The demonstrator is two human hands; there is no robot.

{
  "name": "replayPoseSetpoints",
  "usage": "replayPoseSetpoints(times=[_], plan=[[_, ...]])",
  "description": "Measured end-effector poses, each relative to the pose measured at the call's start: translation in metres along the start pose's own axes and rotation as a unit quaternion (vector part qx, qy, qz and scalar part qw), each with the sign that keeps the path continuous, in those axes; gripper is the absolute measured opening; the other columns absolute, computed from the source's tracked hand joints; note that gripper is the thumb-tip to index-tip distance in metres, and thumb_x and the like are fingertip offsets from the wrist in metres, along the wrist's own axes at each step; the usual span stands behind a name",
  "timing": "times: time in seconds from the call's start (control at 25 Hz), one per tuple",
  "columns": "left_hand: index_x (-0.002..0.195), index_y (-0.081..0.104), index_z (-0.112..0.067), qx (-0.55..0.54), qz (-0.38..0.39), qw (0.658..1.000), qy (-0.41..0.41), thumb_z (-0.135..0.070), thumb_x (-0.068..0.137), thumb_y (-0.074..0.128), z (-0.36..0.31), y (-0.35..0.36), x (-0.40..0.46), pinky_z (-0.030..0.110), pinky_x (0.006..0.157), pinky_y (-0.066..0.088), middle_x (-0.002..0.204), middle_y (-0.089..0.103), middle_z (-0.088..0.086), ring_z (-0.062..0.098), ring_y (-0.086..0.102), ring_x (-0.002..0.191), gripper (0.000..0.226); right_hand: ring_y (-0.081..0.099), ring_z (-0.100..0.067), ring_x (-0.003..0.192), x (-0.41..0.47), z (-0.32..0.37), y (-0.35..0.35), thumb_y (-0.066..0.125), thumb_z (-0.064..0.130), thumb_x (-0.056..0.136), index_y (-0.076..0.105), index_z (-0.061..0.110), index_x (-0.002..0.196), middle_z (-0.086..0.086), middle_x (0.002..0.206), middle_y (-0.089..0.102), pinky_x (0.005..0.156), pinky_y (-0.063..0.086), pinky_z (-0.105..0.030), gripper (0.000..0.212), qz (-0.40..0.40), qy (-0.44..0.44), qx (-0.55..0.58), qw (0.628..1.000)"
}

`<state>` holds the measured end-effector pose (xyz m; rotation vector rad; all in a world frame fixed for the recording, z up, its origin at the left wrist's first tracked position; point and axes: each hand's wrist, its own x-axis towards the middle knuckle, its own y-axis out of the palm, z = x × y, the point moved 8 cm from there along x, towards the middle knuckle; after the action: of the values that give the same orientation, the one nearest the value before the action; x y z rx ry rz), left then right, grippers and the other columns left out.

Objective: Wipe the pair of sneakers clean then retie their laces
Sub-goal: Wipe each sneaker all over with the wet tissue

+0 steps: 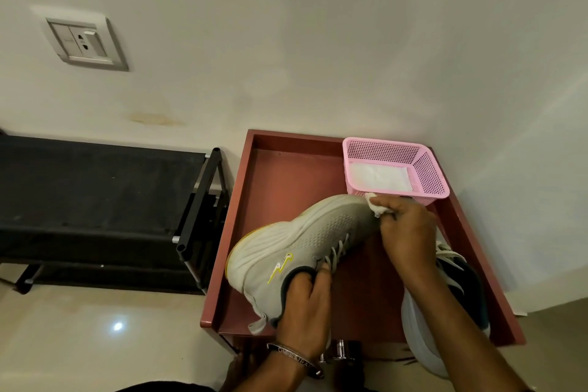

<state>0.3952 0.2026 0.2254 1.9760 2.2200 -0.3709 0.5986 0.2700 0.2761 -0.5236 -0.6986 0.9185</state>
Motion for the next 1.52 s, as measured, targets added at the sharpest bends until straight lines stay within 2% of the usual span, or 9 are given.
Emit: replayPoseSetpoints(times=[0.2, 0.4, 0.56, 0.84, 0.96, 1.04, 1.12, 1.32, 1.52], plan=[[0.055, 0.041, -0.018, -0.019, -0.038, 0.998, -0.037, -0.012, 0.095, 0.059, 0.005, -0.004, 0.005, 0.02, 0.056, 0.034, 0.043, 0.046, -0.014, 0.007, 0.039, 0.053, 0.044, 0.066, -0.007, 0.1, -0.016, 0.049, 0.033, 0.056, -0.016, 0.073, 0.078, 0.016, 0.098, 0.003, 0.105, 0.074, 0.099, 0.044, -0.017, 0.046, 0.106, -0.137, 0.067, 0.983], [0.054, 0.044, -0.018, -0.023, -0.039, 0.998, -0.044, -0.011, 0.095, 0.059, 0.004, -0.002, -0.001, 0.02, 0.06, 0.035, 0.048, 0.043, -0.01, 0.005, 0.043, 0.054, 0.044, 0.069, -0.024, 0.095, 0.005, 0.002, 0.002, 0.061, -0.006, 0.085, 0.077, 0.01, 0.103, -0.008, 0.103, 0.075, 0.086, 0.043, -0.02, 0.029, 0.011, -0.004, -0.02, 1.0], [0.056, 0.043, -0.013, -0.043, -0.063, 0.995, -0.065, -0.012, 0.096, 0.058, 0.011, -0.005, 0.001, 0.018, 0.054, 0.035, 0.055, 0.043, -0.006, 0.008, 0.041, 0.056, 0.042, 0.063, 0.0, 0.097, -0.004, 0.035, 0.02, 0.058, -0.011, 0.08, 0.077, 0.015, 0.103, 0.012, 0.103, 0.07, 0.092, 0.042, -0.008, 0.04, 0.072, -0.077, 0.053, 0.993], [0.061, 0.049, -0.011, -0.069, -0.057, 0.994, -0.07, -0.013, 0.096, 0.057, 0.009, -0.003, 0.001, 0.016, 0.058, 0.038, 0.063, 0.048, -0.004, 0.008, 0.045, 0.063, 0.036, 0.069, -0.019, 0.096, 0.003, 0.0, 0.012, 0.06, -0.006, 0.084, 0.077, 0.013, 0.103, -0.004, 0.103, 0.075, 0.087, 0.047, -0.02, 0.032, 0.003, 0.001, -0.012, 1.0], [0.06, 0.042, -0.011, -0.054, -0.054, 0.994, -0.083, -0.014, 0.096, 0.057, 0.015, -0.003, 0.005, 0.026, 0.057, 0.035, 0.061, 0.04, 0.0, 0.014, 0.037, 0.061, 0.038, 0.063, -0.004, 0.1, -0.019, 0.055, 0.032, 0.053, -0.007, 0.077, 0.078, 0.014, 0.097, 0.001, 0.104, 0.075, 0.098, 0.044, -0.017, 0.039, 0.064, -0.128, 0.058, 0.988], [0.062, 0.041, -0.01, -0.056, -0.054, 0.993, -0.091, -0.01, 0.095, 0.056, 0.019, -0.003, 0.007, 0.029, 0.059, 0.034, 0.063, 0.04, 0.002, 0.016, 0.036, 0.064, 0.036, 0.061, -0.006, 0.102, -0.054, 0.094, 0.054, 0.046, 0.001, 0.073, 0.078, 0.01, 0.094, -0.002, 0.104, 0.075, 0.1, 0.042, -0.019, 0.039, 0.162, -0.263, 0.096, 0.946], [0.062, 0.04, -0.01, -0.057, -0.054, 0.993, -0.089, -0.01, 0.095, 0.056, 0.019, -0.004, 0.006, 0.03, 0.059, 0.033, 0.062, 0.038, 0.002, 0.018, 0.036, 0.065, 0.037, 0.063, -0.012, 0.102, -0.062, 0.096, 0.056, 0.042, 0.005, 0.073, 0.078, 0.008, 0.096, -0.004, 0.105, 0.074, 0.099, 0.045, -0.024, 0.042, 0.189, -0.319, 0.093, 0.924], [0.057, 0.037, -0.014, -0.094, -0.064, 0.99, -0.086, -0.014, 0.094, 0.06, 0.014, -0.006, 0.003, 0.027, 0.057, 0.033, 0.057, 0.037, -0.005, 0.012, 0.035, 0.058, 0.043, 0.068, -0.017, 0.105, -0.001, 0.01, 0.015, 0.055, -0.016, 0.078, 0.075, 0.013, 0.106, 0.0, 0.109, 0.073, 0.099, 0.047, -0.027, 0.045, 0.011, -0.065, 0.014, 0.998], [0.067, 0.048, -0.009, -0.118, -0.059, 0.986, -0.098, -0.02, 0.093, 0.061, 0.023, -0.001, 0.008, 0.041, 0.068, 0.042, 0.07, 0.047, 0.007, 0.021, 0.045, 0.072, 0.031, 0.062, -0.003, 0.108, -0.056, 0.076, 0.052, 0.051, -0.01, 0.071, 0.078, 0.018, 0.102, 0.008, 0.11, 0.073, 0.101, 0.045, -0.018, 0.05, 0.187, -0.248, 0.096, 0.946]])
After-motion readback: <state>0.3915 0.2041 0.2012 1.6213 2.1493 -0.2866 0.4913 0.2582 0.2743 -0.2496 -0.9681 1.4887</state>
